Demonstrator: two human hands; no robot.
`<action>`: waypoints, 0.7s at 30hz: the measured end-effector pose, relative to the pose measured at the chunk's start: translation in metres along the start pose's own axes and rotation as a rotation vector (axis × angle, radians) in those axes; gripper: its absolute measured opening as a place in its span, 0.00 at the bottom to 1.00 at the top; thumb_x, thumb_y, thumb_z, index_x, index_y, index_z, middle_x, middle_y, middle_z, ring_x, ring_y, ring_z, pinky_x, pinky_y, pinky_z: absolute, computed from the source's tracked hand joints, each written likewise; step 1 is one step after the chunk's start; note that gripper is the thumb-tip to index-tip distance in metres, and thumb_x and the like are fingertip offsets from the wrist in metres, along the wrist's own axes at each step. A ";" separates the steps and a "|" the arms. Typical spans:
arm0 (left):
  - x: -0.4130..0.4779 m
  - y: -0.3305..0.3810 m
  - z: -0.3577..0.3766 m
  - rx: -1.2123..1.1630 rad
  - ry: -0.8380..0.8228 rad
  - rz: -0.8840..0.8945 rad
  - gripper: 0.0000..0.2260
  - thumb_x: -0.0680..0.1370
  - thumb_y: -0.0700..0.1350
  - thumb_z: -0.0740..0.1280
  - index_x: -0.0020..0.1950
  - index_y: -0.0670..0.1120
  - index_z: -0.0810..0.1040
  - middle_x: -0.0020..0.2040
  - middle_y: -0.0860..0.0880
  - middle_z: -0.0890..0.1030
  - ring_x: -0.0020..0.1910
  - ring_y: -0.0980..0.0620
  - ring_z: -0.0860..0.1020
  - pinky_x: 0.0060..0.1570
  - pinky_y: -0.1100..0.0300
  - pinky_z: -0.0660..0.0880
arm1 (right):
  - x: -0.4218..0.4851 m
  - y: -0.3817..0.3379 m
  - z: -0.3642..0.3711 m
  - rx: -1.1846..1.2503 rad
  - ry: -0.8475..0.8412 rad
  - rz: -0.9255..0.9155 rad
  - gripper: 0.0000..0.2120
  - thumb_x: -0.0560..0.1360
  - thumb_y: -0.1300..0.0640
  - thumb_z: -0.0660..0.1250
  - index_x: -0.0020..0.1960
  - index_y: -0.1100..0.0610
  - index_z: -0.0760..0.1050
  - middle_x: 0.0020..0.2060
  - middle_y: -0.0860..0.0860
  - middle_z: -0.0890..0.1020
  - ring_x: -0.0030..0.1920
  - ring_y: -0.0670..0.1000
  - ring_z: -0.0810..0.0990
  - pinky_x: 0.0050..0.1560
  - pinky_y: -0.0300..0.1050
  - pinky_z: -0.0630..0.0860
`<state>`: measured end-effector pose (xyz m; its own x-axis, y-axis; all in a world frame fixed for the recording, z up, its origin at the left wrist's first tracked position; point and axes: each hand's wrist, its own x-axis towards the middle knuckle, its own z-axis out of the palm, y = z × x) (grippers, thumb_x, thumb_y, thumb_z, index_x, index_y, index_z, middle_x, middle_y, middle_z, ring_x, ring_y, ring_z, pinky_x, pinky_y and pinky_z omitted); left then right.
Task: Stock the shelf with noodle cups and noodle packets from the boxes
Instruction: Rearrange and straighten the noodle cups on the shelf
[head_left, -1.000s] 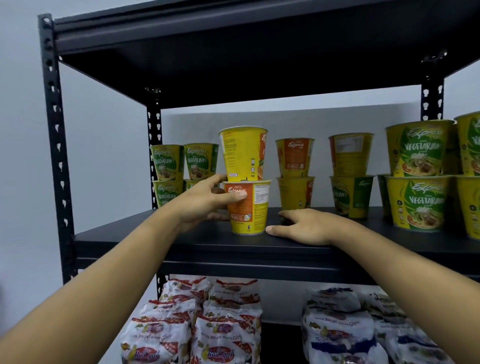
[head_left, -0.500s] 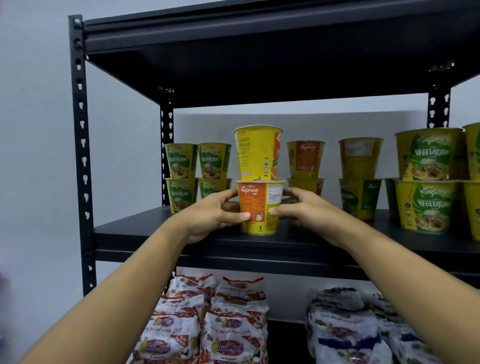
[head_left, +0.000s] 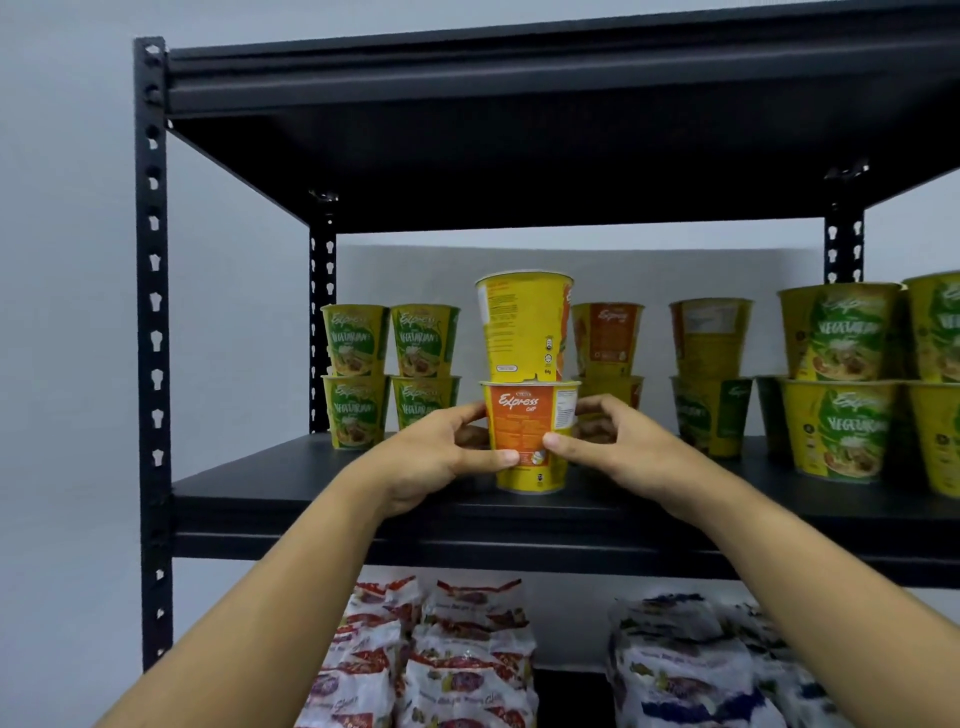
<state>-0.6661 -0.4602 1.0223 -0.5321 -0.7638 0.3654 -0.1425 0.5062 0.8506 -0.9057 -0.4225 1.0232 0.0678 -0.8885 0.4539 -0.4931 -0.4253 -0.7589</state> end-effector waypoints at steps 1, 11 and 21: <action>0.000 0.000 0.000 0.002 0.001 0.001 0.29 0.75 0.43 0.77 0.74 0.52 0.72 0.63 0.52 0.84 0.64 0.55 0.81 0.68 0.54 0.74 | 0.000 0.000 0.000 0.007 -0.002 0.003 0.34 0.65 0.35 0.77 0.66 0.44 0.70 0.57 0.43 0.80 0.58 0.42 0.78 0.61 0.48 0.76; 0.000 0.001 0.000 0.025 0.017 0.002 0.27 0.75 0.45 0.77 0.73 0.52 0.74 0.61 0.53 0.84 0.62 0.56 0.81 0.66 0.55 0.75 | -0.002 -0.011 0.004 -0.026 0.035 -0.017 0.44 0.64 0.29 0.74 0.75 0.44 0.67 0.68 0.43 0.75 0.67 0.48 0.75 0.70 0.58 0.72; 0.002 -0.004 -0.003 0.052 0.024 -0.004 0.29 0.74 0.47 0.79 0.73 0.53 0.74 0.63 0.53 0.83 0.64 0.55 0.80 0.68 0.52 0.74 | 0.018 -0.064 0.002 0.161 0.184 -0.121 0.26 0.79 0.43 0.68 0.74 0.50 0.70 0.64 0.44 0.79 0.60 0.46 0.78 0.49 0.41 0.73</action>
<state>-0.6643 -0.4650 1.0214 -0.5113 -0.7748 0.3719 -0.1876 0.5229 0.8315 -0.8712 -0.4115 1.0792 -0.0483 -0.7897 0.6116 -0.3461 -0.5612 -0.7519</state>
